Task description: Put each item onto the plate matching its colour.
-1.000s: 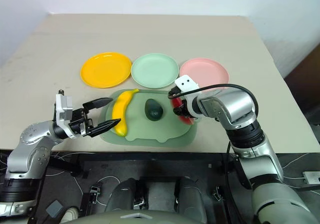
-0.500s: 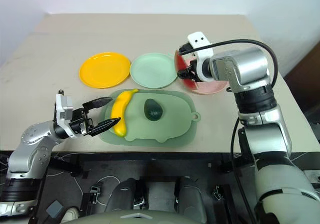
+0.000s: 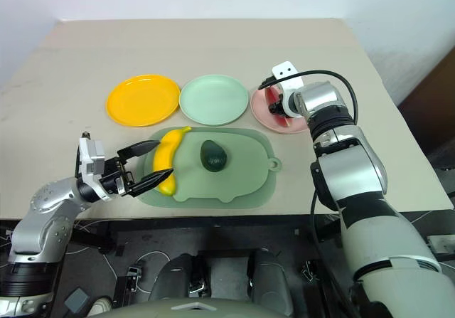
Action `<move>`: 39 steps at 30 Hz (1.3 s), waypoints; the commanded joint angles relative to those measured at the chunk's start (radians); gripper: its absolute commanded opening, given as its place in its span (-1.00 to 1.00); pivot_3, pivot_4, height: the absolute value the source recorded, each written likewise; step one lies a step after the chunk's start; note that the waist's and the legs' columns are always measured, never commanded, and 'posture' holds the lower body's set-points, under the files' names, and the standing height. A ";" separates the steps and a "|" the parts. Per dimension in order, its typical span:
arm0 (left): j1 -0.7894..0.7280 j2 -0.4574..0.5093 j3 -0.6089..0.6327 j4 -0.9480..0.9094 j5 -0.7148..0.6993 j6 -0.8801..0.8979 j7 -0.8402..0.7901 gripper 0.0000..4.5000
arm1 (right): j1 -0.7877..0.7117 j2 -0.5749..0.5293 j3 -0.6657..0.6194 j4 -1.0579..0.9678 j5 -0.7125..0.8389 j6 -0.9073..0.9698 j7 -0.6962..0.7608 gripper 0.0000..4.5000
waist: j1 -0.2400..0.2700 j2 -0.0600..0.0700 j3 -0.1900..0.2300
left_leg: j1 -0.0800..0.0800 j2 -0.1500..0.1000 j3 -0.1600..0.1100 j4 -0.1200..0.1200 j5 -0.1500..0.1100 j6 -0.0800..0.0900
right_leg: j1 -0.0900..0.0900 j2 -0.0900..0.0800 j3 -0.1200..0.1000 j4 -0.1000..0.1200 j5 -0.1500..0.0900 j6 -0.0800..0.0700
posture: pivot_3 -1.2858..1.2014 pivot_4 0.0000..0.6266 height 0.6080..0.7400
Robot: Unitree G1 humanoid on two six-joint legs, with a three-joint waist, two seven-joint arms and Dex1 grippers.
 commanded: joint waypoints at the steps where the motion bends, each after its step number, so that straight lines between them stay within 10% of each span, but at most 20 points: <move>1: 0.005 0.011 0.029 -0.031 -0.019 -0.005 0.003 1.00 | -0.049 0.003 -0.036 0.003 -0.022 -0.028 0.007 0.57 | 0.001 0.000 0.000 | 0.000 0.000 0.000 0.000 0.000 0.000 | 0.000 0.000 0.000 0.000 0.000 0.000 | 0.03 -0.52 0.32; 4: 0.005 0.010 0.030 -0.023 -0.016 -0.012 0.001 1.00 | -0.054 -0.003 -0.051 -0.023 -0.031 -0.019 0.030 0.99 | 0.002 0.000 0.000 | 0.000 0.000 0.000 0.000 0.000 0.000 | 0.000 0.000 0.000 0.000 0.000 0.000 | 0.03 -0.52 0.32; 17: -0.010 0.010 0.022 -0.041 -0.020 0.011 0.015 1.00 | 0.245 -0.150 -0.178 -0.968 0.145 0.459 0.224 0.99 | 0.008 0.002 0.001 | -0.001 0.000 -0.003 0.000 0.000 0.000 | 0.001 -0.001 0.000 -0.001 0.000 0.000 | 0.03 -0.52 0.32; 24: -0.035 0.019 0.019 -0.071 -0.041 0.067 0.037 1.00 | 0.444 -0.051 -0.310 -1.368 0.360 0.807 0.188 0.99 | 0.003 0.002 0.001 | 0.001 0.000 -0.002 0.000 0.000 0.000 | 0.001 0.000 0.000 0.000 0.000 0.000 | 0.03 -0.52 0.32; 39: -0.039 0.048 0.035 -0.085 -0.054 0.107 0.046 1.00 | 0.529 0.233 -0.367 -1.398 0.492 0.968 -0.091 0.99 | 0.004 0.001 0.001 | 0.001 0.000 -0.003 0.000 0.000 0.000 | 0.002 0.000 0.000 -0.001 0.000 0.000 | 0.03 -0.52 0.32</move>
